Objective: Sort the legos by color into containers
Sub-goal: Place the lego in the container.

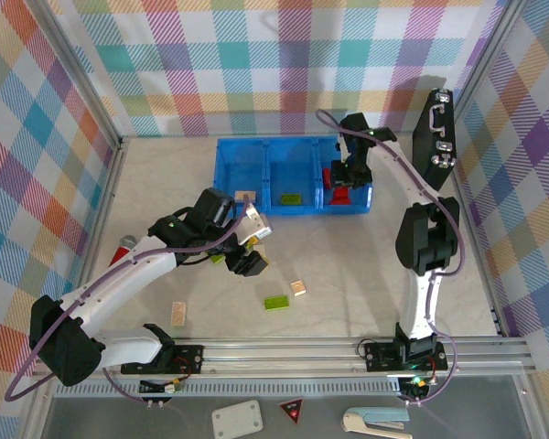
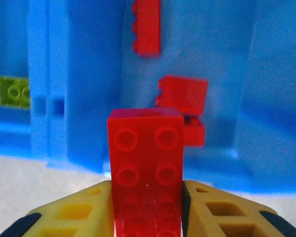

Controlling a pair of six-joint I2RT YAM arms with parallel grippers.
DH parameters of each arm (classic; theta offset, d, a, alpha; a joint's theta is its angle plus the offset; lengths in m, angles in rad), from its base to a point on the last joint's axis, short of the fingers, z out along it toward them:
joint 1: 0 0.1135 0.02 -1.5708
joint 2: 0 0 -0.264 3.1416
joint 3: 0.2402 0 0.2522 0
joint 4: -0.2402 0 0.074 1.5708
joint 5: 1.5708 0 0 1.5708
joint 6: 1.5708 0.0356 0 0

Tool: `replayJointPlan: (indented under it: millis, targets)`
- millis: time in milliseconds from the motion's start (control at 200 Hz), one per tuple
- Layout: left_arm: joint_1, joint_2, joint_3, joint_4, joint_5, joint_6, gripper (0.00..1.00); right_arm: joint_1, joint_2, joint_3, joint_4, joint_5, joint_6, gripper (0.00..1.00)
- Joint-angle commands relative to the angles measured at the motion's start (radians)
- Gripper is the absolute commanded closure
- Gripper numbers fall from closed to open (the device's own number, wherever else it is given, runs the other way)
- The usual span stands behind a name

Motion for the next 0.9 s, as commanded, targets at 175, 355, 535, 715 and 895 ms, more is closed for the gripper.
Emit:
replayJointPlan:
  millis: [175,355,535,715,895]
  targets:
    - [-0.009,0.008,-0.013,0.008,-0.017,0.006,0.27,-0.054,0.17,0.202,0.009,0.037,-0.06,0.63]
    - [-0.009,0.024,-0.017,0.012,-0.032,0.004,0.27,-0.067,0.256,0.264,0.049,0.037,-0.091,0.62]
    - [-0.009,0.045,-0.014,0.01,-0.048,0.006,0.27,-0.07,0.352,0.346,0.057,0.023,-0.11,0.62]
    - [-0.008,0.064,-0.011,0.01,-0.046,0.007,0.27,-0.07,0.433,0.417,0.046,0.015,-0.104,0.6]
    - [-0.009,0.079,-0.011,0.01,-0.049,0.004,0.27,-0.07,0.464,0.42,0.066,0.008,-0.08,0.57]
